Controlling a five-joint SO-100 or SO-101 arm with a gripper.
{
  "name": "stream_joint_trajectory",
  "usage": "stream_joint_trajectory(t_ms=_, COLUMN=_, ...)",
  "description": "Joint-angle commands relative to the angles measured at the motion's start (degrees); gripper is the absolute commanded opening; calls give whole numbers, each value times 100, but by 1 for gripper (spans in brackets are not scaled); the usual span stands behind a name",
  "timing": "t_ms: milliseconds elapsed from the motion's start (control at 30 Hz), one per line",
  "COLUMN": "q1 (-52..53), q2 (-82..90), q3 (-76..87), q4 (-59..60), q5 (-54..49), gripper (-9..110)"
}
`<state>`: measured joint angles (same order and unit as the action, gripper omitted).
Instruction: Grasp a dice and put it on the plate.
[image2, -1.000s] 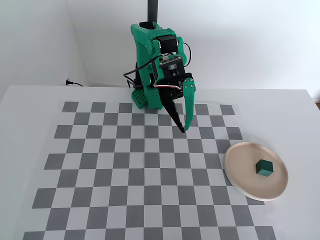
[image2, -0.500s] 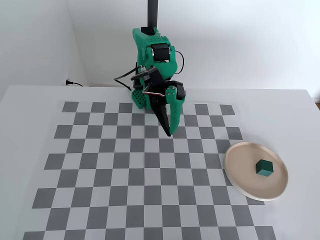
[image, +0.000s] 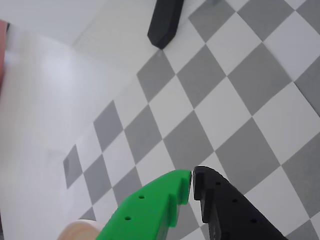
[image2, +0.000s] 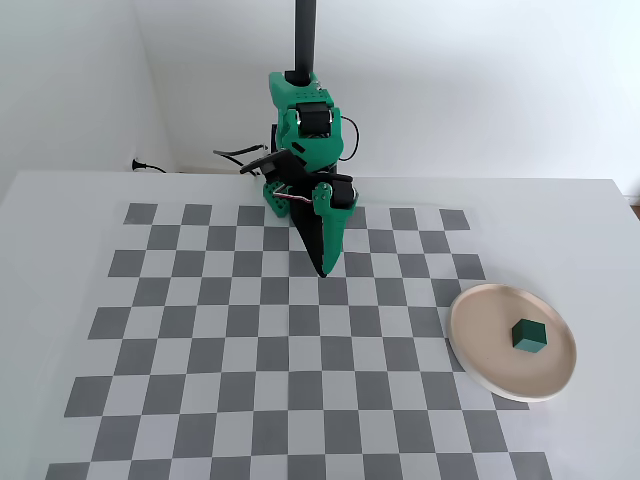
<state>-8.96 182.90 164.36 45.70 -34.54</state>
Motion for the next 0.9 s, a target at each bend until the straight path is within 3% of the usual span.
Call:
stream_joint_trajectory(t_ms=0, q1=18, q2=571, q3=35, q4=202, q5=211, gripper=-4)
stream_joint_trajectory(t_ms=333, q1=211, q2=817, q3=299, q4=694, q5=870, gripper=-4)
stream_joint_trajectory(t_ms=533, q1=791, q2=817, q3=439, q4=1020, q5=1863, gripper=-4)
stream_joint_trajectory(t_ms=867, q1=1582, q2=817, q3=1292, q4=615, q5=3006, gripper=-4)
